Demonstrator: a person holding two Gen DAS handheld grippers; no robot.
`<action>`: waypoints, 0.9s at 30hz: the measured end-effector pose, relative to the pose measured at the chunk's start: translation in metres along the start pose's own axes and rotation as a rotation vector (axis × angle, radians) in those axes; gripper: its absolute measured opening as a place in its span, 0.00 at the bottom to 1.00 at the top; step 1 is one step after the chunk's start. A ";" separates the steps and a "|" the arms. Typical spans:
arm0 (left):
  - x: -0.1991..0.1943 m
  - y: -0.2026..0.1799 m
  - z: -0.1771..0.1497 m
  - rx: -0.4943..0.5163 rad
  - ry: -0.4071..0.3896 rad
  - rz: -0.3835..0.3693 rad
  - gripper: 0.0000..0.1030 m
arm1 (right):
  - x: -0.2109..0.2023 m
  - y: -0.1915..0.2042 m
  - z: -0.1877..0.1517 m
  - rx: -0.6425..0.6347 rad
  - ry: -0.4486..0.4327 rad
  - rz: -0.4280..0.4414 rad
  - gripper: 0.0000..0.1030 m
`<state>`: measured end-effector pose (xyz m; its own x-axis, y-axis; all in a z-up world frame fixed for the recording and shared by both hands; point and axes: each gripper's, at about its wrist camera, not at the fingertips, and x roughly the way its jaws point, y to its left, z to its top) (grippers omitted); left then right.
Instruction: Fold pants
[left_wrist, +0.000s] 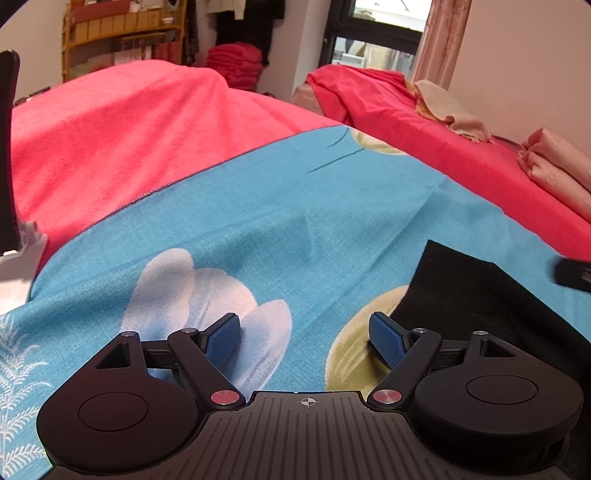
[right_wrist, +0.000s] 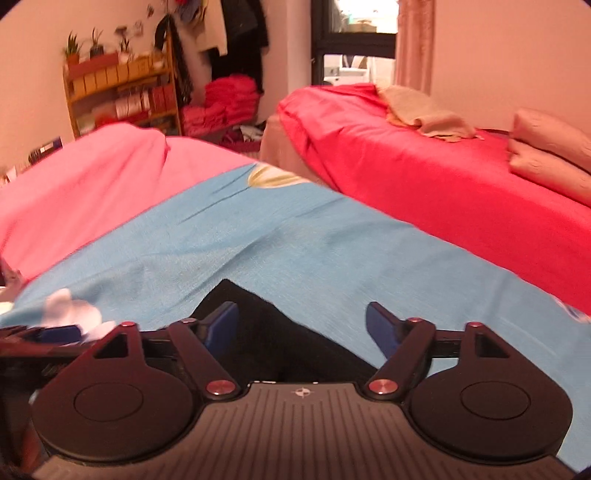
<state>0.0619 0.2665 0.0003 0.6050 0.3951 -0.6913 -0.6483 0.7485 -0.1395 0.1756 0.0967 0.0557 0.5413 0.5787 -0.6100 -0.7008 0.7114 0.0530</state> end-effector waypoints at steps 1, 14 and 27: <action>-0.004 -0.003 0.001 0.012 -0.001 -0.004 1.00 | -0.020 -0.008 -0.007 0.011 -0.004 0.009 0.88; 0.005 -0.125 0.000 0.249 0.061 -0.306 1.00 | -0.097 -0.128 -0.116 0.367 0.052 0.176 0.89; 0.038 -0.131 -0.030 0.279 -0.006 -0.290 1.00 | -0.268 -0.294 -0.212 0.589 -0.252 -0.654 0.80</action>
<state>0.1557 0.1676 -0.0291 0.7473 0.1490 -0.6475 -0.3004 0.9450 -0.1292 0.1381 -0.3527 0.0359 0.8810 0.0092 -0.4731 0.0942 0.9764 0.1945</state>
